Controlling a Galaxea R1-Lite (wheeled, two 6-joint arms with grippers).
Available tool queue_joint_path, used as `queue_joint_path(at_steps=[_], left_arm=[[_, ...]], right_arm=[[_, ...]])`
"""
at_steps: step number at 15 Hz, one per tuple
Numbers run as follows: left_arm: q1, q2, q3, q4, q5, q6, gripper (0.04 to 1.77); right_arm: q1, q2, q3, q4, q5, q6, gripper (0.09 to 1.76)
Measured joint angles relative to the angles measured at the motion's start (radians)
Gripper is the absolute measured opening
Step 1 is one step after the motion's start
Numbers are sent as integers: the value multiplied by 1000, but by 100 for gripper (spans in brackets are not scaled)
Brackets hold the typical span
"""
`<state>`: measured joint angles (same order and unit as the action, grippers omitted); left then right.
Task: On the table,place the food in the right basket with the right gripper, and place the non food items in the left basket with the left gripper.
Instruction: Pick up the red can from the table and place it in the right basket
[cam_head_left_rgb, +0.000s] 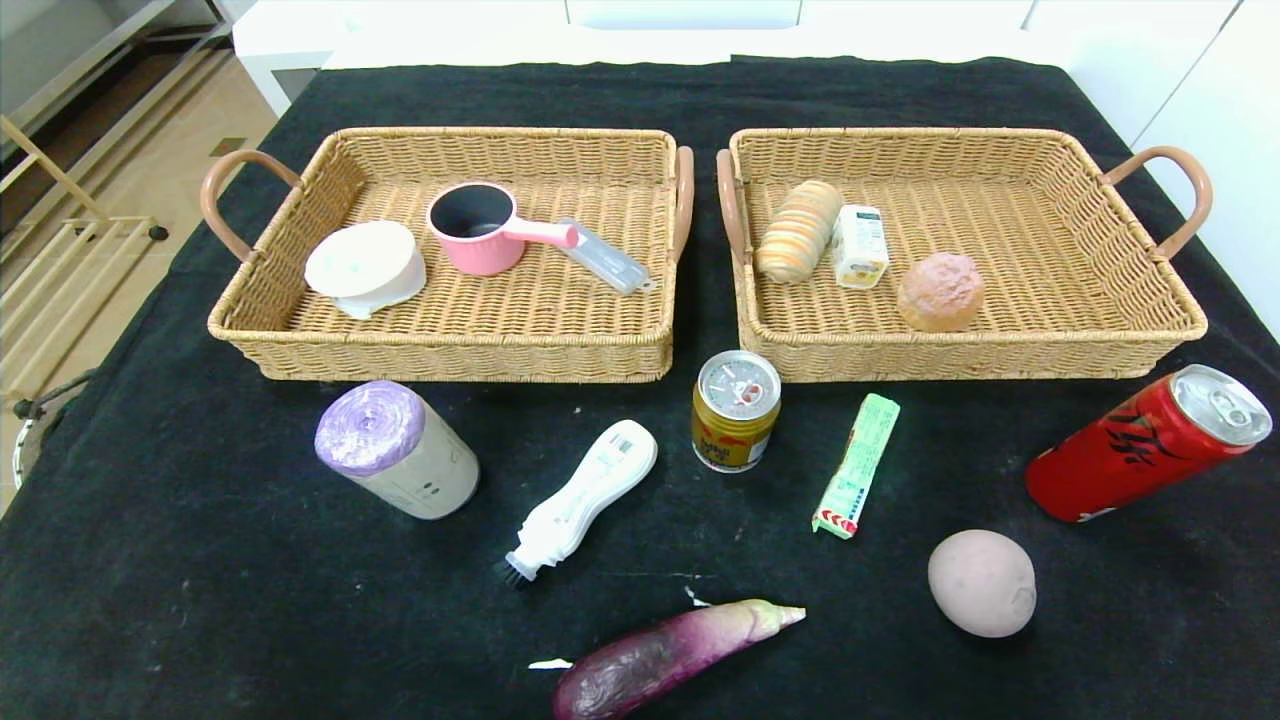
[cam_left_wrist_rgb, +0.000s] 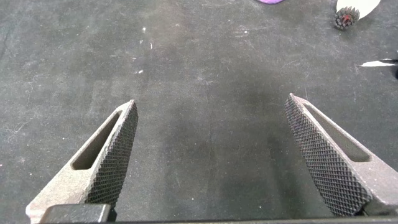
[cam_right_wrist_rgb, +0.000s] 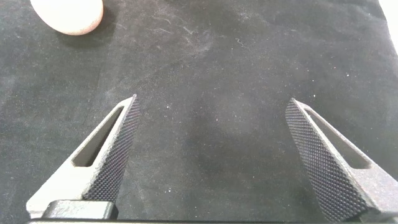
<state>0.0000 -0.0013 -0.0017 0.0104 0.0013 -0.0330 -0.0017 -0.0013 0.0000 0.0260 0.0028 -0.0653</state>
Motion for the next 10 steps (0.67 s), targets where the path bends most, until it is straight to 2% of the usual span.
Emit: queue_joint_path(at_steps=[6, 8, 10], left_arm=[[0, 0, 0, 0, -1, 5, 172], [0, 0, -1, 1, -5, 28, 172], [0, 6, -50, 8, -55, -1, 172]], right_arm=[[0, 0, -1, -12, -4, 18, 171], [0, 7, -58, -26, 26, 67, 171], [0, 47, -130, -36, 81, 89, 171]])
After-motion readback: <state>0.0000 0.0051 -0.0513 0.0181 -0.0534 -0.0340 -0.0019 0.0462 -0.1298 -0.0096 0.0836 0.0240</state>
